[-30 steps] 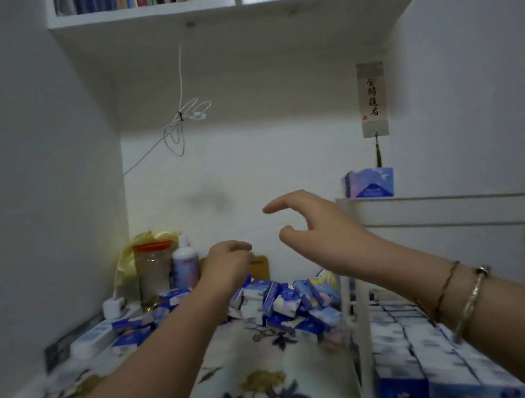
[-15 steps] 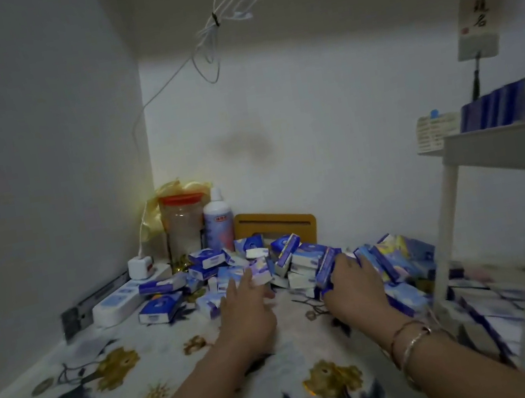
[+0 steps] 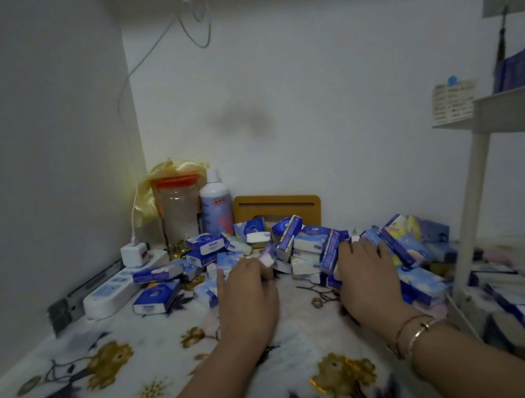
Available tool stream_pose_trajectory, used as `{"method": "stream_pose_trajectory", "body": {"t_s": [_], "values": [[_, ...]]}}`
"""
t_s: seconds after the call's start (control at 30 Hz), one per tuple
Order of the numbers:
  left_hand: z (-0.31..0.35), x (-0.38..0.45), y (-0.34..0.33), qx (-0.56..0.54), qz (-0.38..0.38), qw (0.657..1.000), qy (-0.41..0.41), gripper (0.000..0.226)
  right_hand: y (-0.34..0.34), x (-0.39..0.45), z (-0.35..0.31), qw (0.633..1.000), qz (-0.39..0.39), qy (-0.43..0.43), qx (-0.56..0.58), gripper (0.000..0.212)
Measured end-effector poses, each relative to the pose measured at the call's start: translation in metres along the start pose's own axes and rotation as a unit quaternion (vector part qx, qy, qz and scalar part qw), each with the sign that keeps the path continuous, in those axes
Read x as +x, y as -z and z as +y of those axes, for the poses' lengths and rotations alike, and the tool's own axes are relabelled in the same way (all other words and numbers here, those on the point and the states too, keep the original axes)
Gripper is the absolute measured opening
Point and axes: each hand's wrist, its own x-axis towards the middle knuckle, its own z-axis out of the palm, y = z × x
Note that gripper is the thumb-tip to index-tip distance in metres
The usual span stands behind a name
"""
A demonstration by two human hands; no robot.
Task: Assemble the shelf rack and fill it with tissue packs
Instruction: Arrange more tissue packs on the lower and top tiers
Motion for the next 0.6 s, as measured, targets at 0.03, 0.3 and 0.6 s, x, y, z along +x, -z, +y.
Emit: {"method": "stream_pose_trajectory", "body": {"t_s": [0.03, 0.3, 0.6], "values": [[0.004, -0.005, 0.008, -0.046, 0.016, 0.999, 0.011, 0.011, 0.005, -0.005, 0.000, 1.000, 0.010, 0.005, 0.010, 0.043], [0.037, -0.032, 0.074, -0.296, -0.051, 0.949, 0.093, 0.037, 0.060, -0.029, 0.002, 0.866, -0.011, -0.112, 0.487, 0.026], [0.105, -0.066, 0.145, -0.546, -0.136, 0.816, 0.132, 0.025, 0.151, -0.085, 0.015, 0.613, -0.031, -0.119, 0.781, 0.016]]}}
